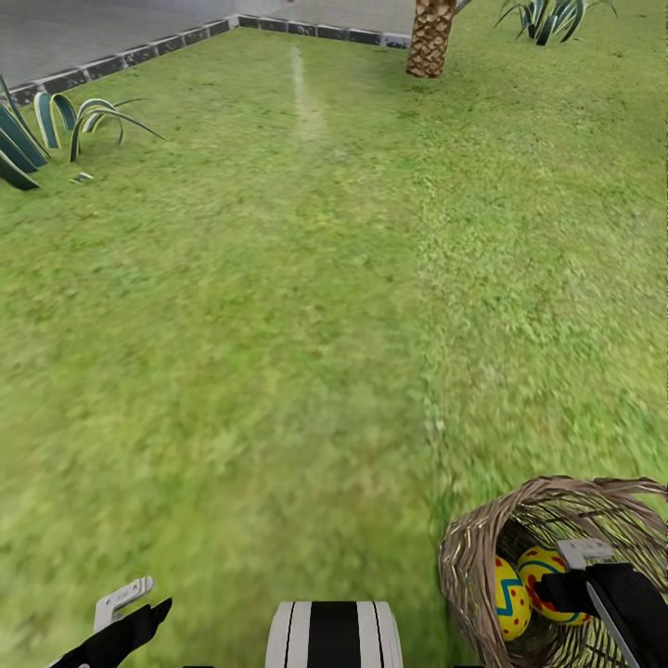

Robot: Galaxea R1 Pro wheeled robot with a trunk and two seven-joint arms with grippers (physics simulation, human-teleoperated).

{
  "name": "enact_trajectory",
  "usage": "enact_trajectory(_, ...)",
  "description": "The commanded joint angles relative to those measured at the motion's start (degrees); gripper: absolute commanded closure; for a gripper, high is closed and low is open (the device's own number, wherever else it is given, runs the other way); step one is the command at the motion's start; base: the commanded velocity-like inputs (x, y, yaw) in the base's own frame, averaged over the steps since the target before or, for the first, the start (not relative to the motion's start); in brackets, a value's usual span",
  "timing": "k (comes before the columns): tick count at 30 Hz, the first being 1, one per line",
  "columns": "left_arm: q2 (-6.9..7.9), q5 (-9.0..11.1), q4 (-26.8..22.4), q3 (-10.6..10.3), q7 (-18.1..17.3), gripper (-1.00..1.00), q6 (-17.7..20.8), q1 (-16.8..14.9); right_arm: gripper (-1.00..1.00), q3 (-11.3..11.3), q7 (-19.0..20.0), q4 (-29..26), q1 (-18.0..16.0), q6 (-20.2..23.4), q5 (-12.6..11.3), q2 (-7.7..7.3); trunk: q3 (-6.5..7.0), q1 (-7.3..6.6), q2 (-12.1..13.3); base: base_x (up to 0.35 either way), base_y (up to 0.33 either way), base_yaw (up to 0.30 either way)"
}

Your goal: Take the three Easter eggs out of the wicker basket on the lawn in the garden, then place them on the lawn next to a single tree (choose any tree) so that all three eggs are next to the same tree and none are left in the basket.

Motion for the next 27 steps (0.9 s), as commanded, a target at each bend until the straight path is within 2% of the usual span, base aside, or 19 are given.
enact_trajectory(1, -0.03, 0.31, -0.05, 0.14, -0.2, -1.0, 0.37, 0.0, 1.0, -0.06, 0.31, -0.05, -0.02, 0.22, 0.51, 0.0, 0.2, -0.03, 0.0, 0.0, 0.0, 0.0)
enact_trajectory(6, 0.01, 0.31, -0.05, 0.18, -0.2, -1.0, 0.3, -0.03, 1.0, 0.09, 0.31, -0.06, -0.01, 0.22, 0.51, 0.15, 1.3, -0.16, 0.07, 0.0, 0.0, 0.0)
enact_trajectory(11, 0.05, 0.31, -0.14, 0.22, -0.2, -1.0, 0.3, -0.05, 1.0, 0.12, 0.31, 0.01, -0.02, 0.22, 0.53, 0.5, 2.41, -0.29, 0.14, -0.237, 0.0, 0.0)
enact_trajectory(17, -0.01, 0.31, -0.17, 0.22, -0.2, -1.0, 0.3, -0.04, 1.0, 0.22, 0.22, 0.16, -0.01, 0.22, 0.53, 0.58, 3.74, -0.45, 0.22, -0.03, 0.0, 0.0)
enact_trajectory(20, -0.03, 0.31, -0.31, 0.2, -0.2, -1.0, 0.3, -0.02, 1.0, 1.33, 0.22, 0.2, -0.01, 0.22, 0.53, 0.62, 4.4, -0.52, 0.26, 0.0, 0.0, 0.0)
enact_trajectory(27, -0.03, 0.31, -0.32, 0.17, -0.2, -1.0, 0.3, -0.05, 1.0, 2.01, 0.13, 0.38, -0.01, 0.14, 0.53, 0.71, 5.96, -0.7, 0.35, -0.105, 0.0, 0.0)
